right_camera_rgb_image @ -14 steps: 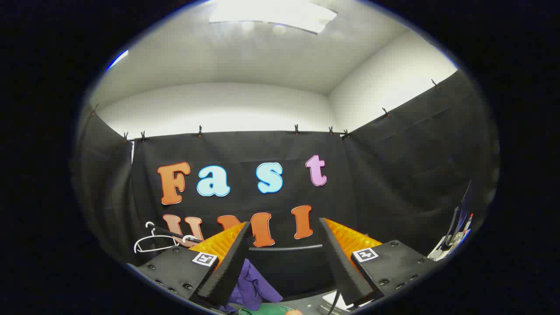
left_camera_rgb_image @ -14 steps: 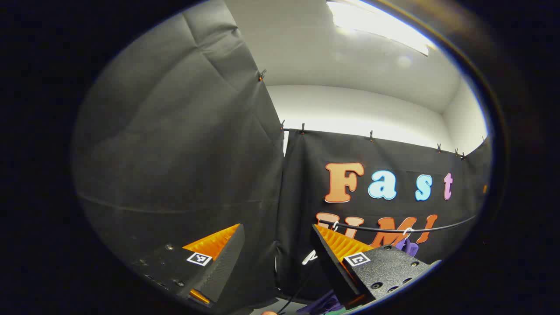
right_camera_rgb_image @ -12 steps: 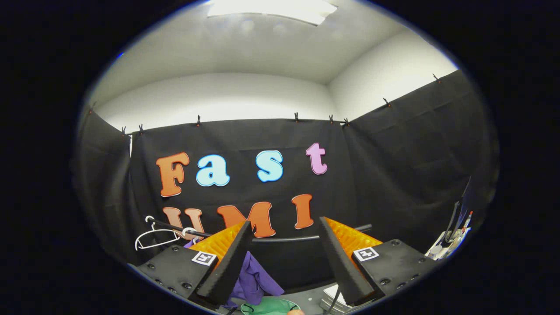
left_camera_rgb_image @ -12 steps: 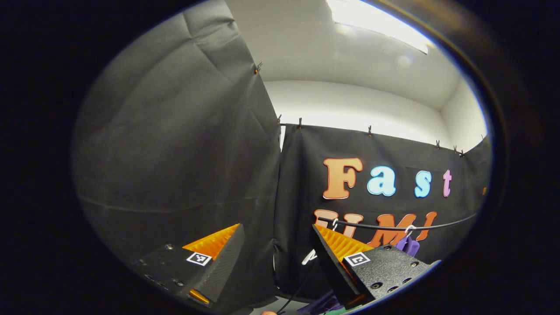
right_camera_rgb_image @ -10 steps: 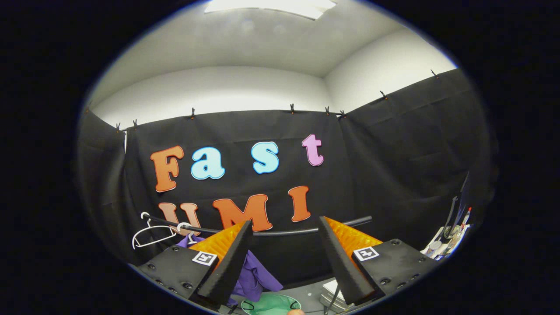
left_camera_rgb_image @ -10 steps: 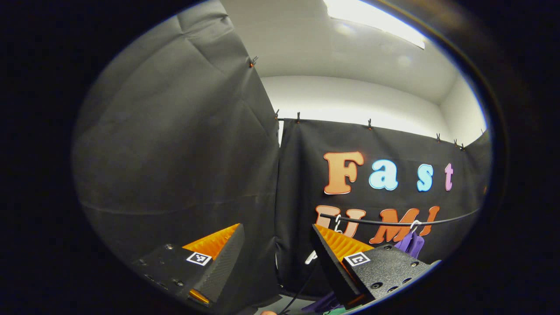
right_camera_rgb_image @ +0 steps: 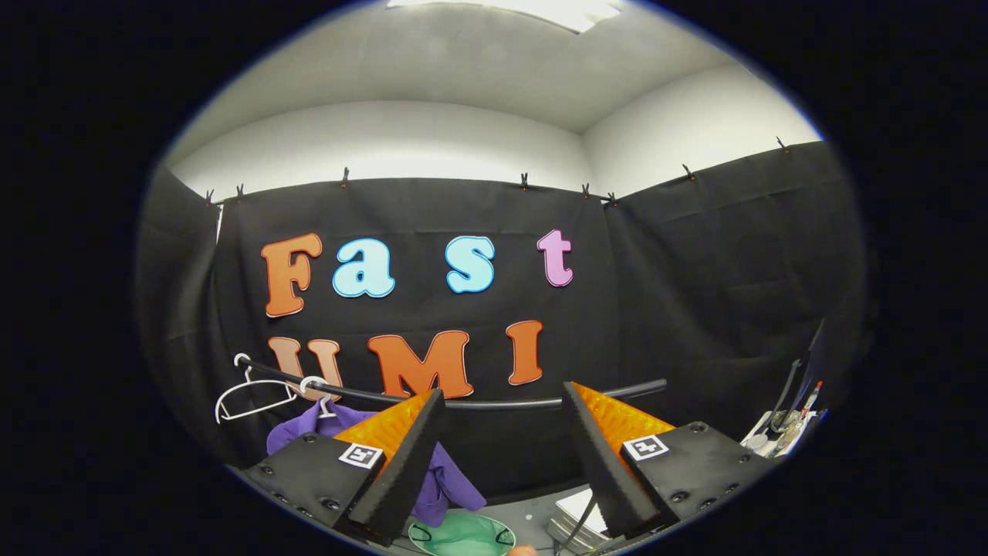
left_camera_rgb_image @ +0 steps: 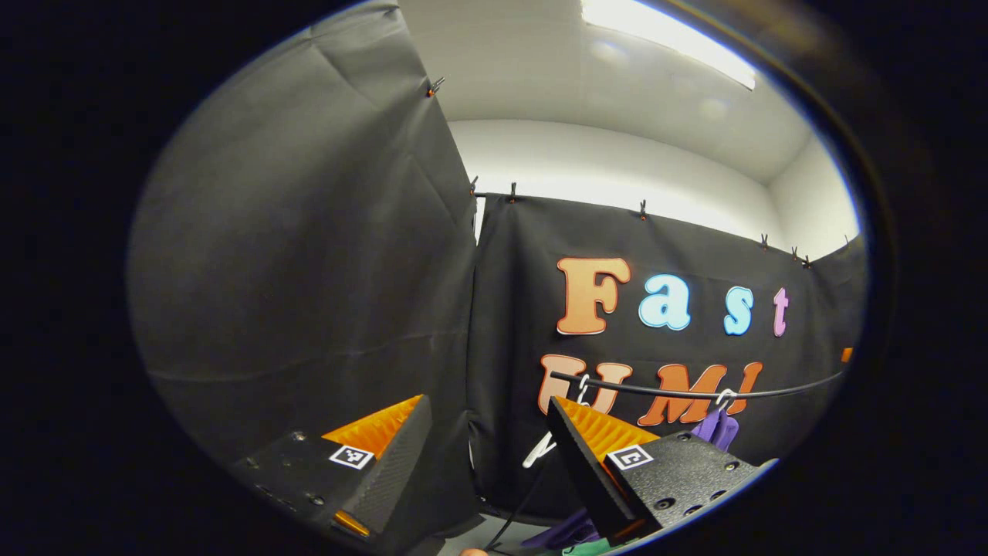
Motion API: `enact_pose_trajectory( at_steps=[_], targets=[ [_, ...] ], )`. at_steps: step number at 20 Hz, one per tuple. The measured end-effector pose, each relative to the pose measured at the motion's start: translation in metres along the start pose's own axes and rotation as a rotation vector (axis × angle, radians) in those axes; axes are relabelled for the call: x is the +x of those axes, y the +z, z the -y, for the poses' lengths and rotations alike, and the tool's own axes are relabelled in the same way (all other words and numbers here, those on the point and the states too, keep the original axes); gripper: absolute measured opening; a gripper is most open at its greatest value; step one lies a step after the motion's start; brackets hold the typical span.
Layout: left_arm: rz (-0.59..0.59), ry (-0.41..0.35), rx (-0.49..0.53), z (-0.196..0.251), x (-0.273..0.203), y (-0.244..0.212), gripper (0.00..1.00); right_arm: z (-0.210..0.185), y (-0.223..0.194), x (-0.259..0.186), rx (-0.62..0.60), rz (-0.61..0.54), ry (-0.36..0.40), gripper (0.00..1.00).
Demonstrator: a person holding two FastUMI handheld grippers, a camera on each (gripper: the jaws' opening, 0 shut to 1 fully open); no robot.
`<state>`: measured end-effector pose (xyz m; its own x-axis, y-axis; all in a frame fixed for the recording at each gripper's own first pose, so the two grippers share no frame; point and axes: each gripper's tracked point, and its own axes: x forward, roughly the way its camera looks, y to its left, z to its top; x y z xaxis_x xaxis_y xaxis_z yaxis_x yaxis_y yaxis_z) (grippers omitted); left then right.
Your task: Grasp the clothes on the hanger with both hands and then place them into the laundry hamper below.
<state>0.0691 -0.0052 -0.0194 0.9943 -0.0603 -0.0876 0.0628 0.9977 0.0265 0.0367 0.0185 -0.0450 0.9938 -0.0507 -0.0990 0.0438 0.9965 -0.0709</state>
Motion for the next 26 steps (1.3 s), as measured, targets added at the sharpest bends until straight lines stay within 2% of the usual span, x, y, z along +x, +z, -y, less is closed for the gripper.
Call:
enact_pose_trajectory(
  at_steps=[2, 6, 11, 13, 14, 22, 24, 26],
  targets=[
    [-0.003, 0.02, 0.035, -0.005, 0.0, -0.005, 0.95, -0.004, -0.004, 0.0, -0.004, -0.011, 0.008, 1.0],
    [-0.019, -0.009, 0.034, 0.01, -0.001, -0.014, 0.95, -0.007, -0.005, 0.002, -0.015, -0.012, 0.021, 0.98],
    [-0.041, -0.027, 0.039, 0.029, -0.001, -0.024, 0.95, -0.024, -0.027, 0.007, -0.008, -0.022, 0.062, 0.98],
    [-0.049, -0.044, 0.038, 0.042, -0.002, -0.028, 0.92, -0.034, -0.037, 0.013, 0.007, -0.033, 0.092, 0.98],
    [-0.053, -0.052, 0.037, 0.048, -0.003, -0.031, 0.95, -0.039, -0.042, 0.015, 0.015, -0.038, 0.107, 0.98],
    [-0.138, -0.053, 0.042, 0.106, -0.003, -0.074, 0.95, -0.062, -0.094, 0.053, 0.013, -0.104, 0.231, 0.98],
    [-0.155, -0.051, 0.055, 0.128, -0.006, -0.086, 0.92, -0.068, -0.11, 0.063, 0.002, -0.124, 0.271, 0.98],
    [-0.166, -0.052, 0.064, 0.152, -0.012, -0.097, 0.95, -0.076, -0.124, 0.074, 0.005, -0.144, 0.318, 0.98]
  ],
)
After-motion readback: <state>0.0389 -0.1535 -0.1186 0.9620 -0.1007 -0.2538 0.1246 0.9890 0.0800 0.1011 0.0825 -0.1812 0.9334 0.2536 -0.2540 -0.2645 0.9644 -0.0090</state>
